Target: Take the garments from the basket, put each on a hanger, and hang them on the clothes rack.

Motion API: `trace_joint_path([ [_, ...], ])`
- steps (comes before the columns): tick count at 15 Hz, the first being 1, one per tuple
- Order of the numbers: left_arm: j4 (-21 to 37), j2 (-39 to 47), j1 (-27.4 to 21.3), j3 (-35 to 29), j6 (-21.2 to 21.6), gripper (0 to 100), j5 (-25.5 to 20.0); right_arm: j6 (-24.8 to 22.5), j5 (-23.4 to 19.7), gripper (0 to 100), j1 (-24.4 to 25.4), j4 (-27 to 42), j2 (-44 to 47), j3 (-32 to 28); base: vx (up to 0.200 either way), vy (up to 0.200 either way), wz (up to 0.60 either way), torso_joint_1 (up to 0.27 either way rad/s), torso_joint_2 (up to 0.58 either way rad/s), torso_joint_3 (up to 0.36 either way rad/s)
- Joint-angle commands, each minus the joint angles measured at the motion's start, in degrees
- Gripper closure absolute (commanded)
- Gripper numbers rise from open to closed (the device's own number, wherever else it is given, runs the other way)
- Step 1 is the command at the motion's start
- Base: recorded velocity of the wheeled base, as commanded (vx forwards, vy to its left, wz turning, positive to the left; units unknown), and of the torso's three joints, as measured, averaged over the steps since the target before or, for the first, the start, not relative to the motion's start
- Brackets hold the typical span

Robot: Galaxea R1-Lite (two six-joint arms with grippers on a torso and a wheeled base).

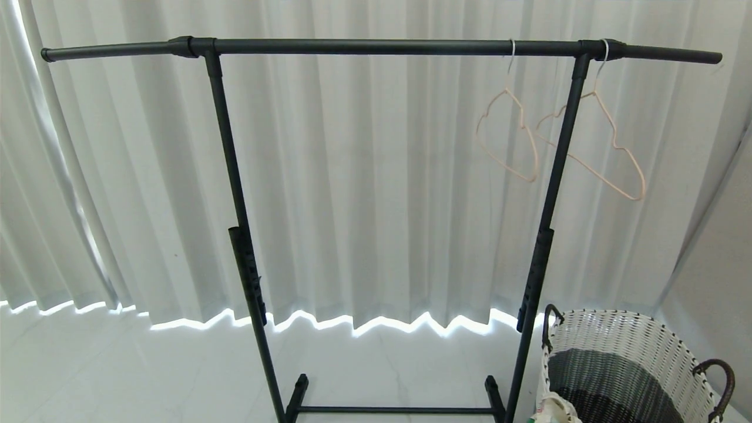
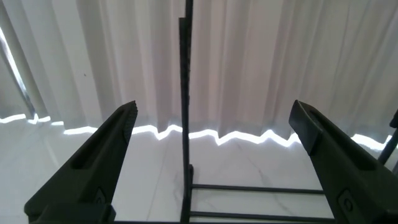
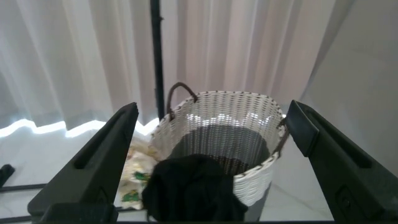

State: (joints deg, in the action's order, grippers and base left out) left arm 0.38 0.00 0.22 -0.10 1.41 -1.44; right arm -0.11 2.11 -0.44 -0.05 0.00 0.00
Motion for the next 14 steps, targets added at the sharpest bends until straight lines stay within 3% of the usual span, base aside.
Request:
trace_joint_path([
  [1,-0.03,0.00,-0.04,0.01,-0.01,0,-0.06,0.64,0.00,0,0.00,-0.04,0.00,0.00,0.000,0.000,0.00,0.000,0.00,0.000],
  [3,-0.03,0.00,0.04,0.01,-0.71,0,0.03,2.75,0.09,0,0.00,-0.04,0.00,0.00,0.000,0.000,0.00,0.000,0.00,0.000],
  [8,-0.03,0.00,0.04,0.01,-0.10,0,-0.06,1.52,0.00,0,0.18,-0.04,0.00,0.00,0.000,0.000,0.00,0.000,0.00,0.000],
  [12,-0.03,0.09,0.04,0.01,-0.01,0,0.03,1.34,-0.09,0,0.18,-0.04,0.00,0.00,-0.200,0.000,0.00,0.006,0.00,0.000],
  [14,-0.03,0.09,0.04,0.01,0.08,0,-0.06,0.99,-0.18,0,0.18,-0.04,0.00,0.00,0.000,0.000,0.00,0.000,0.00,0.000],
])
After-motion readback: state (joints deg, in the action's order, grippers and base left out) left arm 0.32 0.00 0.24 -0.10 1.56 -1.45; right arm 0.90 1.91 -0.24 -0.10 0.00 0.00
